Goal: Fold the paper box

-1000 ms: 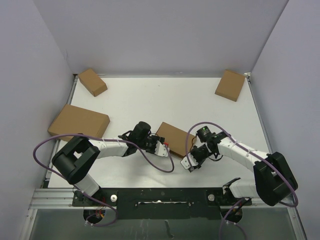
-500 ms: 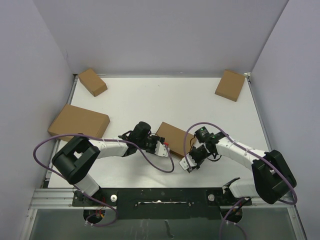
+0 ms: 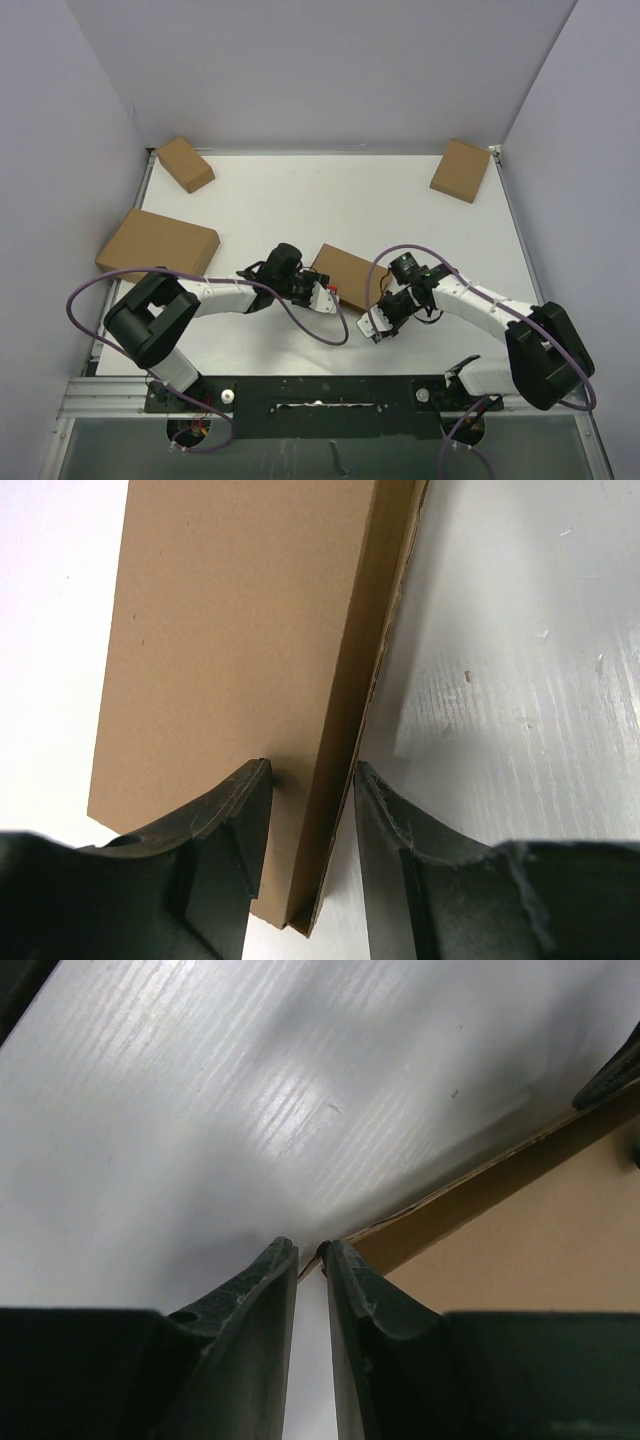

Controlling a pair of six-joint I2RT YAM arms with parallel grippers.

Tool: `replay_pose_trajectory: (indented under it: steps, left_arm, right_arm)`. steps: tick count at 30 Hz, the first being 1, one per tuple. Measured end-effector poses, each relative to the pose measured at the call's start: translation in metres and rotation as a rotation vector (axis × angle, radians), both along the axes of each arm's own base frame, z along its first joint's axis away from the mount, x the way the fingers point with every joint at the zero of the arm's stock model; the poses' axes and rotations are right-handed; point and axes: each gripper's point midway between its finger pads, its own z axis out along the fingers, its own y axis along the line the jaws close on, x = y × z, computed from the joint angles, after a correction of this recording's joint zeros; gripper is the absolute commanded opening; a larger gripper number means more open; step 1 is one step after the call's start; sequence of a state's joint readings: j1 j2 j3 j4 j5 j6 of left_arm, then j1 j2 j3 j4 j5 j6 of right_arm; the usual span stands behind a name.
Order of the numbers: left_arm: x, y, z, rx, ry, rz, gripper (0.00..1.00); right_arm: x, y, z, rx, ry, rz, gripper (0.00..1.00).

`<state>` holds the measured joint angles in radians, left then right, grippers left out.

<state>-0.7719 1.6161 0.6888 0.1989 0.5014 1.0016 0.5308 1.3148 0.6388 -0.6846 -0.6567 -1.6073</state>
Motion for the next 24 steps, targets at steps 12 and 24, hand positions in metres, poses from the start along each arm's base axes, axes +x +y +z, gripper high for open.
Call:
replay_pose_trajectory:
  steps: [12, 24]
  left_arm:
    - [-0.001, -0.001, 0.000, 0.001, 0.001, -0.004, 0.40]
    - [-0.008, -0.002, -0.003, 0.011, 0.014, -0.015, 0.53]
  right_arm:
    - [0.017, -0.010, 0.005, -0.004, -0.041, -0.073, 0.24]
    - [0.023, -0.018, 0.014, 0.029, -0.049, -0.123, 0.25]
